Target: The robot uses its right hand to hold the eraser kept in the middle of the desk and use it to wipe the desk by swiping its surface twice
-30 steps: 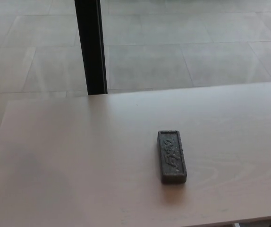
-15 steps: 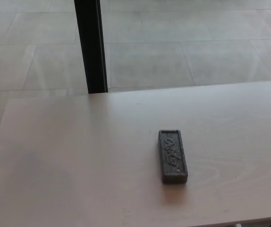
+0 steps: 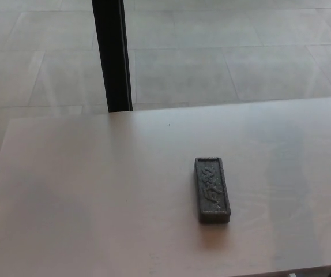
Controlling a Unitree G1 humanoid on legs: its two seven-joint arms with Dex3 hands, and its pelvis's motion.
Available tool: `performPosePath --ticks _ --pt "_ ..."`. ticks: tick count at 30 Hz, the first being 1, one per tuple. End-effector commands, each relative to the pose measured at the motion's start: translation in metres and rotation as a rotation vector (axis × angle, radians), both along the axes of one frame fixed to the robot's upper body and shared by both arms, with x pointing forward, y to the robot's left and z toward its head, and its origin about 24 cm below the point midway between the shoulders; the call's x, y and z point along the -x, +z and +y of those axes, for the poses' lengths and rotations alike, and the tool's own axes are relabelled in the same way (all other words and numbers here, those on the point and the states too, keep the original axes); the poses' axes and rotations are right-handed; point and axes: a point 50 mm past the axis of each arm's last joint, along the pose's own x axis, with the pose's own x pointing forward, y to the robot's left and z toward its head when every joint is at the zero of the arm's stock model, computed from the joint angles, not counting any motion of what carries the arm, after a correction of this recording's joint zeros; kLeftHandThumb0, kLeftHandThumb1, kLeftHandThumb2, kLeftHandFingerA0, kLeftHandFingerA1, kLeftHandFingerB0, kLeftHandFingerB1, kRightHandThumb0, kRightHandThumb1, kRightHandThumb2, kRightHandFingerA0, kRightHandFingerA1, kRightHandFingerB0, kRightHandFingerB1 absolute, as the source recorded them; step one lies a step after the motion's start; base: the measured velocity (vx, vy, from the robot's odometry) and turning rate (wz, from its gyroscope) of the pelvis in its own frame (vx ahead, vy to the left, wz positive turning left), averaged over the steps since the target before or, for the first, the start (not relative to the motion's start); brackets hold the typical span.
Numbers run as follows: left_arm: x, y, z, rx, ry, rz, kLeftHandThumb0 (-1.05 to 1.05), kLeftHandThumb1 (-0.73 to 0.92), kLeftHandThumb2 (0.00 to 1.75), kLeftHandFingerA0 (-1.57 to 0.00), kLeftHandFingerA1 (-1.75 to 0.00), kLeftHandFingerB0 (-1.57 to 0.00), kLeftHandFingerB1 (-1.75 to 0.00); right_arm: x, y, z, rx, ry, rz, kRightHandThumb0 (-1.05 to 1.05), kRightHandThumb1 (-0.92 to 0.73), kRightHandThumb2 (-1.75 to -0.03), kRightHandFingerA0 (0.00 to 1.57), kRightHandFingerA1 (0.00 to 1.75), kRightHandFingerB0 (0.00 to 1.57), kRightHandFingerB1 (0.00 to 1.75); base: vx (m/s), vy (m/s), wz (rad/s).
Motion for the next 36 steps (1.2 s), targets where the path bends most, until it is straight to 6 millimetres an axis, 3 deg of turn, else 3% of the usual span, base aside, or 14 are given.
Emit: performPosePath --ticks 1,2,3,4,5,13,20,21,22,23,27,29,30,36 --pt "0.000 0.008 0.009 -0.022 0.028 0.008 -0.68 0.86 0.65 -0.73 -0.67 -0.66 -0.55 -0.008 -0.030 0.063 0.142 0.142 0.146 -0.14 -0.43 -1.32 1.05 1.75 0.87 1.52 0.00 0.000 0.00" --pt "0.000 0.008 0.009 -0.016 0.034 0.004 -0.68 0.86 0.65 -0.72 -0.67 -0.66 -0.56 -0.011 -0.040 0.075 0.139 0.168 0.186 -0.11 -0.46 -1.27 1.00 1.75 0.85 1.53 0.00 0.000 0.00" --pt "0.000 0.008 0.009 -0.016 0.035 0.004 -0.68 0.86 0.65 -0.73 -0.67 -0.65 -0.56 -0.012 -0.045 0.083 0.139 0.191 0.200 -0.18 -0.47 -1.19 1.27 1.46 1.03 1.30 0.00 0.000 0.00" --pt "-0.001 0.008 0.009 -0.016 0.034 0.004 -0.68 0.86 0.65 -0.73 -0.67 -0.65 -0.56 -0.012 -0.045 0.083 0.141 0.189 0.200 -0.18 -0.47 -1.19 1.27 1.46 1.03 1.30 0.00 0.000 0.00" --pt "-0.001 0.008 0.008 -0.009 0.041 -0.001 -0.67 0.86 0.65 -0.73 -0.66 -0.66 -0.57 -0.014 -0.049 0.091 0.181 0.219 0.208 -0.13 -0.46 -1.28 0.95 1.75 0.79 1.62 0.00 0.000 0.00" --pt "-0.003 0.010 0.010 -0.014 0.034 -0.003 -0.68 0.86 0.65 -0.73 -0.66 -0.69 -0.58 -0.019 -0.073 0.133 0.351 0.253 0.262 -0.26 -0.43 -1.18 0.91 1.75 0.75 1.70 0.00 0.000 0.00" --pt "-0.005 0.012 0.012 -0.013 0.030 -0.020 -0.69 0.86 0.65 -0.71 -0.68 -0.64 -0.57 -0.016 -0.097 0.142 0.330 0.302 0.316 -0.20 -0.46 -1.17 0.96 1.75 0.72 1.71 0.00 0.000 0.00" --pt "-0.005 0.012 0.011 -0.008 0.037 -0.023 -0.69 0.85 0.65 -0.72 -0.67 -0.68 -0.58 -0.013 -0.109 0.144 0.354 0.303 0.340 -0.30 -0.50 -1.14 1.24 1.41 1.05 1.31 0.00 0.000 0.00" --pt "-0.005 0.012 0.011 -0.007 0.036 -0.025 -0.69 0.85 0.65 -0.72 -0.67 -0.68 -0.58 -0.013 -0.112 0.144 0.356 0.304 0.353 -0.30 -0.50 -1.14 1.24 1.41 1.05 1.31 0.00 0.000 0.00" --pt "-0.005 0.012 0.011 -0.007 0.043 -0.022 -0.68 0.85 0.65 -0.74 -0.67 -0.69 -0.58 -0.012 -0.117 0.143 0.344 0.301 0.381 -0.21 -0.51 -1.11 0.97 1.75 0.74 1.71 0.00 0.000 0.00" --pt "-0.006 0.012 0.011 -0.017 0.023 -0.015 -0.67 0.86 0.65 -0.73 -0.68 -0.66 -0.57 -0.009 -0.130 0.137 0.367 0.284 0.411 -0.19 -0.51 -1.16 0.92 1.75 0.76 1.67 0.00 0.000 0.00" --pt "-0.007 0.013 0.011 -0.025 0.016 -0.008 -0.68 0.86 0.65 -0.74 -0.66 -0.66 -0.57 -0.008 -0.136 0.135 0.372 0.269 0.425 -0.27 -0.51 -1.17 1.22 1.43 1.04 1.33 0.00 0.000 0.00" --pt "-0.008 0.012 0.010 -0.020 0.024 -0.001 -0.68 0.85 0.66 -0.74 -0.66 -0.66 -0.56 -0.007 -0.141 0.133 0.378 0.262 0.441 -0.19 -0.51 -1.15 0.96 1.75 0.74 1.70 0.00 0.000 0.00" --pt "-0.010 0.012 0.010 -0.018 0.017 -0.013 -0.69 0.85 0.65 -0.74 -0.68 -0.69 -0.59 0.000 -0.156 0.131 0.372 0.262 0.483 -0.18 -0.52 -1.09 0.94 1.75 0.72 1.75 0.00 0.000 0.00"
